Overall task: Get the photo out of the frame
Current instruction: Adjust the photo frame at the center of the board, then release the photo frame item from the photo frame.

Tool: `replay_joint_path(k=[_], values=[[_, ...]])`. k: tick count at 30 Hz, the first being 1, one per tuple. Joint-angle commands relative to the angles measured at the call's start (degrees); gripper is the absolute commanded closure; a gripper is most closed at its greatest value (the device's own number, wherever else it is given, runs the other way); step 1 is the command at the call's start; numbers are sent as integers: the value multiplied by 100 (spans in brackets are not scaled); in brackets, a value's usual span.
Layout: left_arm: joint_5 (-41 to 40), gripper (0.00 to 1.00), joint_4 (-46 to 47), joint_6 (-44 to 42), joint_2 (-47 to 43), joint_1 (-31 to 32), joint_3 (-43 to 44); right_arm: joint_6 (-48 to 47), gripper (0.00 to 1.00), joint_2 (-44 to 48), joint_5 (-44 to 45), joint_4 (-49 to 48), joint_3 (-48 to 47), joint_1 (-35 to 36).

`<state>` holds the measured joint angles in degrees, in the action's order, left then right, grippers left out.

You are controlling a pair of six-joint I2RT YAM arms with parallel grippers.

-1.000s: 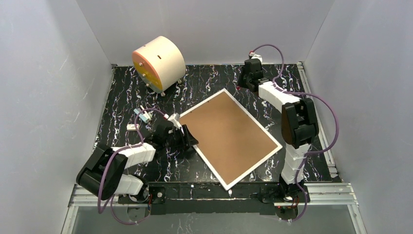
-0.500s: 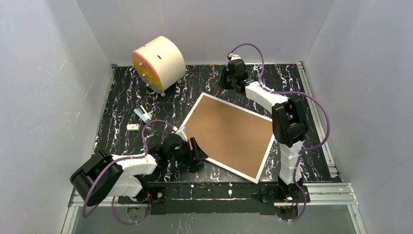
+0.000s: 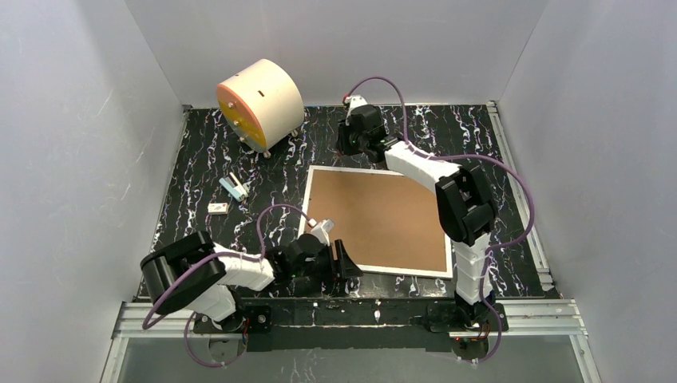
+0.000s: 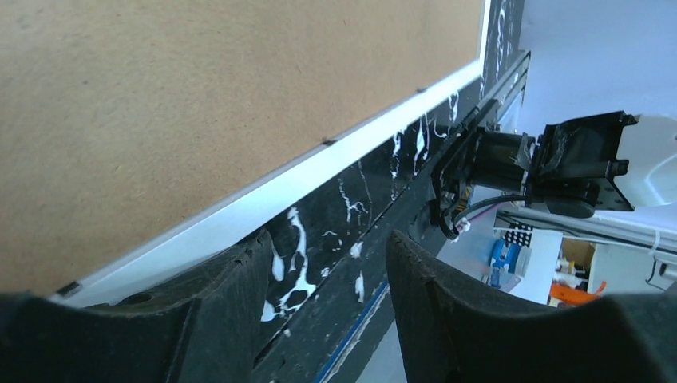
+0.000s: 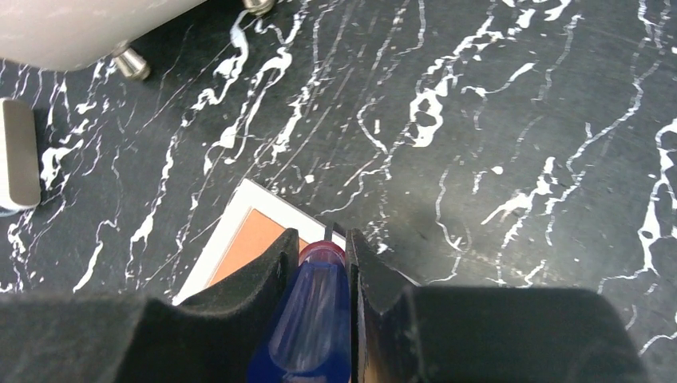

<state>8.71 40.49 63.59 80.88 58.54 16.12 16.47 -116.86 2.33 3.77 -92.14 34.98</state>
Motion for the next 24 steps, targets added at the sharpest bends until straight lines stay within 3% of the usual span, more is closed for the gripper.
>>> replay_joint_path(k=[1,11,19,24], values=[[-792,46,417,0,416,210,278,-148,99,292,-817,667,241,478],[-1026,43,319,-171,218,386,221,-172,99,1061,-458,-62,992,418],[-871,38,-1219,-1095,-253,386,657,900,99,1503,-812,-1204,1544,-217],[-871,36,-1795,-1460,-638,386,773,1007,99,1643,-904,-1262,1545,-477]])
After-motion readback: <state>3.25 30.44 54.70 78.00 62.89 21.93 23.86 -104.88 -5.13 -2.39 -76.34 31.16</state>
